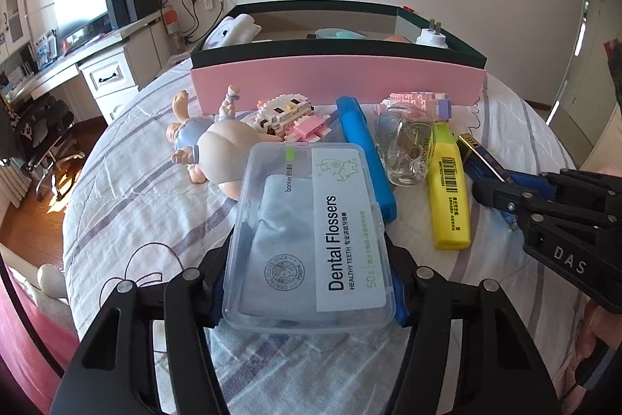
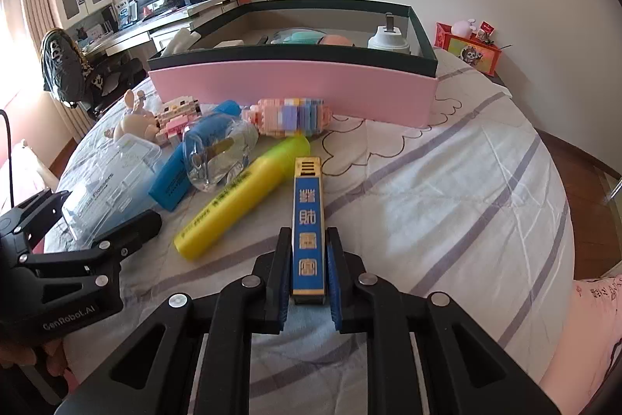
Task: Organize rigid objects
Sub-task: 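Grasp the Dental Flossers box with the left gripper while the right gripper grasps the blue-yellow pen box, then lift the flosser box and pen box over the pink box with both grippers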
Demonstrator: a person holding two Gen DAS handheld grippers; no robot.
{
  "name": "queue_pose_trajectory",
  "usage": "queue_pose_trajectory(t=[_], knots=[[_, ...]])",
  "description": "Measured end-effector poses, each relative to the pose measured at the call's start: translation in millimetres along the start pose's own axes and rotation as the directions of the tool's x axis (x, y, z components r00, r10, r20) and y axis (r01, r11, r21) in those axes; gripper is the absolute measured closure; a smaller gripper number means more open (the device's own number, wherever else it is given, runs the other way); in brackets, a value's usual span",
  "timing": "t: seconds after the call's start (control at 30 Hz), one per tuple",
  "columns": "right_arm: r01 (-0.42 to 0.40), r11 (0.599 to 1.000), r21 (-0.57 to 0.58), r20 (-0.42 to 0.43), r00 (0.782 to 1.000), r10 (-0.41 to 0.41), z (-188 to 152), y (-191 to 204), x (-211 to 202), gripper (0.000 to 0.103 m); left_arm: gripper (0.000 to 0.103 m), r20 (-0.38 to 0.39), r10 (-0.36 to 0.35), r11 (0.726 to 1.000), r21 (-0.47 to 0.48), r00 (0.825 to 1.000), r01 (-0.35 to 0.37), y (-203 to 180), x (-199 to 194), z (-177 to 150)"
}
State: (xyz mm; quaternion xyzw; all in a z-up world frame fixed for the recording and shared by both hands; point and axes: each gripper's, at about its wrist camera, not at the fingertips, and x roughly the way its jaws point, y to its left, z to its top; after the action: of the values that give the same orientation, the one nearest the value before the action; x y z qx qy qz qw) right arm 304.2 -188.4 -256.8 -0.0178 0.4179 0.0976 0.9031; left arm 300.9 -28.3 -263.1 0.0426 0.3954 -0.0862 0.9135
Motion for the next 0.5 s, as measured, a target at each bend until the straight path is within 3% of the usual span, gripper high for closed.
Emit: queue_pose_trajectory(t=[0.17, 0.3, 0.4, 0.5], knots=[[0.021, 0.999, -0.031, 0.011, 1.000, -0.021, 7.0, 3.8, 7.1, 0.083, 0.042, 0.027, -0.013, 1.000, -0.017, 1.000, 0.013, 3.4, -7.9, -3.3], [-0.043, 0.999, 0.008, 0.045, 0.998, 0.043, -4.0, -2.6, -5.2, 0.087, 0.042, 0.077, -0.034, 0.998, -0.043, 0.996, 0.037, 5.4, -27.7, -4.3], [-0.110, 0.993, 0.053, 0.126, 0.987, 0.102, -12.4, -6.1, -26.8, 0.087, 0.042, 0.126, -0.030, 0.998, -0.049, 0.992, 0.036, 3.5, -48.1, -3.4], [-0.167, 0.984, 0.066, 0.231, 0.962, 0.148, -18.3, -2.6, -57.4, 0.087, 0.042, 0.183, -0.008, 0.997, -0.080, 0.983, 0.023, 3.6, -72.9, -1.9]])
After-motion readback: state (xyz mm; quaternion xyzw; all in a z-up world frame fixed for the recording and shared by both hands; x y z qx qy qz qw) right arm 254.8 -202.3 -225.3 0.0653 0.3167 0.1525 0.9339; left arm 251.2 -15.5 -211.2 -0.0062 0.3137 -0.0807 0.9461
